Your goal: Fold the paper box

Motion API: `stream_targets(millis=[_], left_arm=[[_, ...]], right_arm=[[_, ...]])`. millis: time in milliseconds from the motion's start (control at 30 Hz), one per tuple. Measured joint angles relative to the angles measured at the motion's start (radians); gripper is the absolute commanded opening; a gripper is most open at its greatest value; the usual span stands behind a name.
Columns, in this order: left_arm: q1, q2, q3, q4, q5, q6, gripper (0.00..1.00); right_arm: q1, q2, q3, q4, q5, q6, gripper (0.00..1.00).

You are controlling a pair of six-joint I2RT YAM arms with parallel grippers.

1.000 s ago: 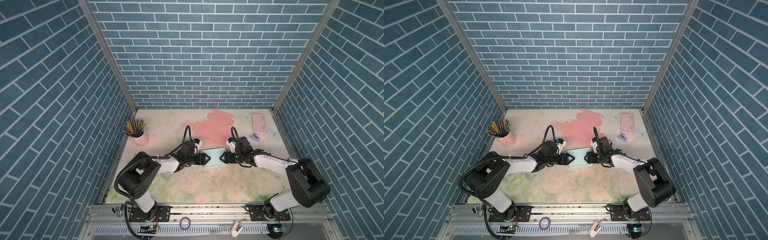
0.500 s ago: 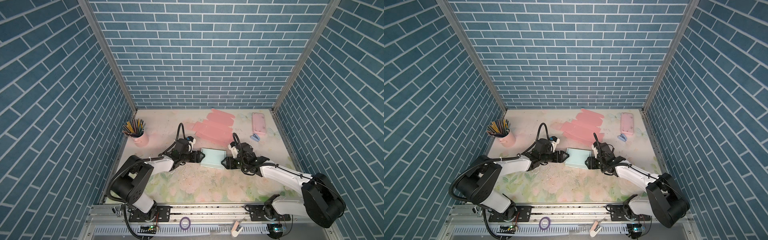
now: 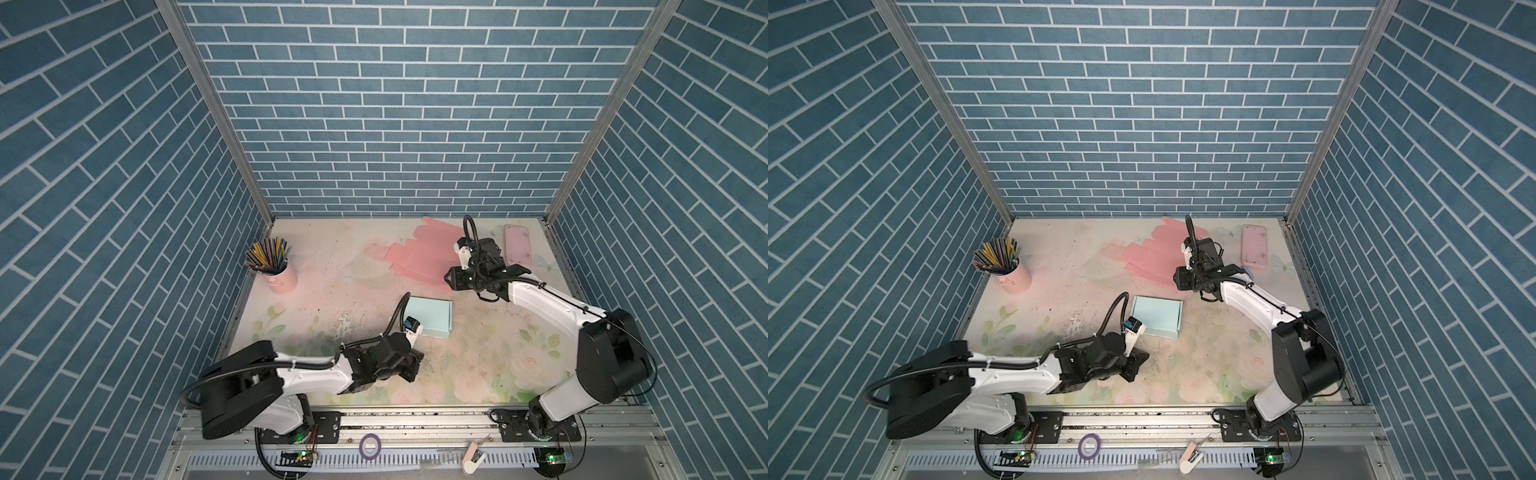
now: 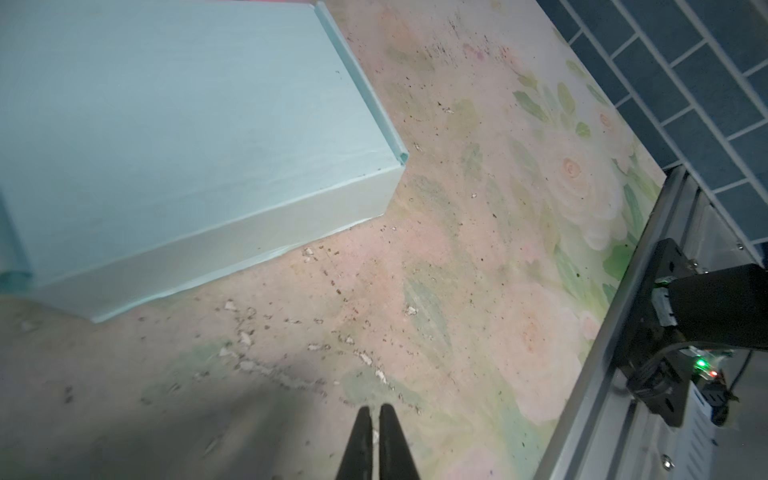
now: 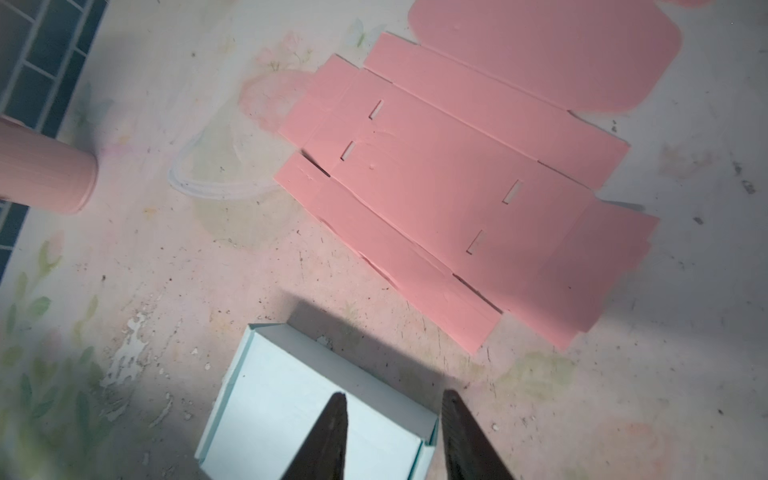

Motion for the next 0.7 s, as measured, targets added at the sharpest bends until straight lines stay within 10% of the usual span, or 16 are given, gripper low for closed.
stream_targets(millis=[267, 700], left_arm=[[-0.025, 0.328, 0.101, 0.334, -0.075, -0.051, 0.03], [-0.027, 0.46, 0.163, 0.448, -0.241, -0.057, 0.02]], right_arm=[[0.002, 0.18, 0.053, -0.015, -0.011, -0.026, 0.36], [0.024, 0.222, 0.045, -0.012, -0.011, -0.051, 0.34]])
